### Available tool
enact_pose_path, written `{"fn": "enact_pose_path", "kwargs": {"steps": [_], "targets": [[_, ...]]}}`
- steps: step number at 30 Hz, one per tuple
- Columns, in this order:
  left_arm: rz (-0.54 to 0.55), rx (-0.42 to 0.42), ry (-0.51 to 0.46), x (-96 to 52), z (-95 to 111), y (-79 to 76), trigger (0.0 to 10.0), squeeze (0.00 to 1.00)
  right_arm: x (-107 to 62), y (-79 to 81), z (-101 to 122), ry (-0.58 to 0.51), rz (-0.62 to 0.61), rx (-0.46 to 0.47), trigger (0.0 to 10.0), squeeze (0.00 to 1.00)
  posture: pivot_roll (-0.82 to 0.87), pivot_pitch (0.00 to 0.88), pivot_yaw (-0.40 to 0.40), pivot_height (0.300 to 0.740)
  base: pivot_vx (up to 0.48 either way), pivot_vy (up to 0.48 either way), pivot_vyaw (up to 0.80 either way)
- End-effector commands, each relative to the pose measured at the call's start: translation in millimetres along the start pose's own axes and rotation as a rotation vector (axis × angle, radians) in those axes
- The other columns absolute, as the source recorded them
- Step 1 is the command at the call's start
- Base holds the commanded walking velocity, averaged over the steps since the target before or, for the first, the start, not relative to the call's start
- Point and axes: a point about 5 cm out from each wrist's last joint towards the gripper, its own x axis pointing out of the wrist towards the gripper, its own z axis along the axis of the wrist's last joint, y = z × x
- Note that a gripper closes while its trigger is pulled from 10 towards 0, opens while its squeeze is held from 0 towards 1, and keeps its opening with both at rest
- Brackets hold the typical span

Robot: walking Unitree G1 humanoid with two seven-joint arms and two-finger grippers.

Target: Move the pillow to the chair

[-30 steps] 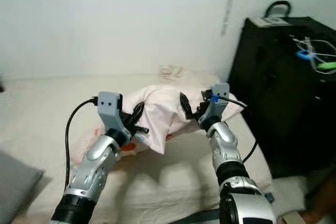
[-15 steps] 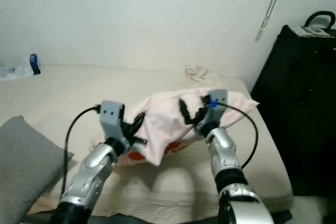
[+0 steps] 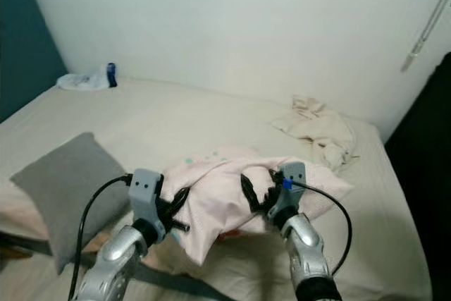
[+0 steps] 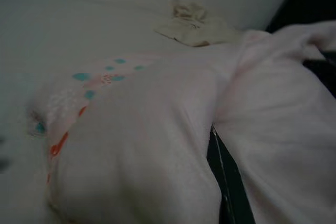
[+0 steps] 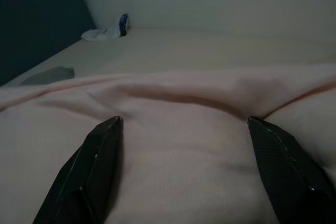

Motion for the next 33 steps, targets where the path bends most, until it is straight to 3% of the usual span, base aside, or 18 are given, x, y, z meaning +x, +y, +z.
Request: {"fn": "enact_pose_path", "kwargs": {"steps": [1,4,13,21,24,27,29,33], "targets": [[0.076,0.019,-0.062,-7.9,8.8,14.2,10.0,0.00,-6.6,-1.3,-9.1,0.047,-0.014,0.015,10.0,0.00,0.07,0.008,-0.091,0.740,0.000,0.000,0.71],[0.094,0.001,-0.057,-14.8,4.1,13.9,10.0,0.00,-11.4,2.8,-12.6,0.056,-0.003,0.019,10.0,0.00,0.08,0.005,-0.095,0.740,0.000,0.000,0.72],[0.097,-0.010,-0.060,-16.0,4.0,12.2,10.0,0.00,-12.7,6.3,-13.6,0.064,0.010,0.018,10.0,0.00,0.08,0.002,-0.096,0.740,0.000,0.000,0.72],[0.059,-0.031,-0.101,-10.1,13.6,5.1,10.0,0.00,-4.4,-2.8,8.2,0.005,-0.029,-0.002,10.0,0.00,0.08,0.005,-0.086,0.740,0.000,0.000,0.71],[-0.019,-0.066,-0.126,-7.2,20.5,-5.1,10.0,0.00,-0.2,-11.4,21.6,-0.034,-0.080,-0.015,10.0,0.00,0.08,0.003,-0.083,0.740,0.000,0.000,0.25],[-0.263,-0.106,-0.171,-4.7,37.3,-34.5,10.0,0.00,6.5,-29.5,46.0,-0.102,-0.197,-0.043,10.0,0.00,0.08,0.000,-0.082,0.740,0.000,0.000,0.00],[-0.314,-0.115,-0.184,-4.6,41.8,-40.8,10.0,0.00,7.7,-32.7,50.2,-0.113,-0.221,-0.052,10.0,0.00,0.08,0.000,-0.082,0.740,0.000,0.000,0.00],[-0.527,-0.186,-0.272,-3.8,70.5,-68.4,10.0,0.00,10.9,-46.3,59.8,-0.111,-0.362,-0.111,10.0,0.00,0.08,0.000,-0.082,0.740,0.000,0.000,0.00]]}}
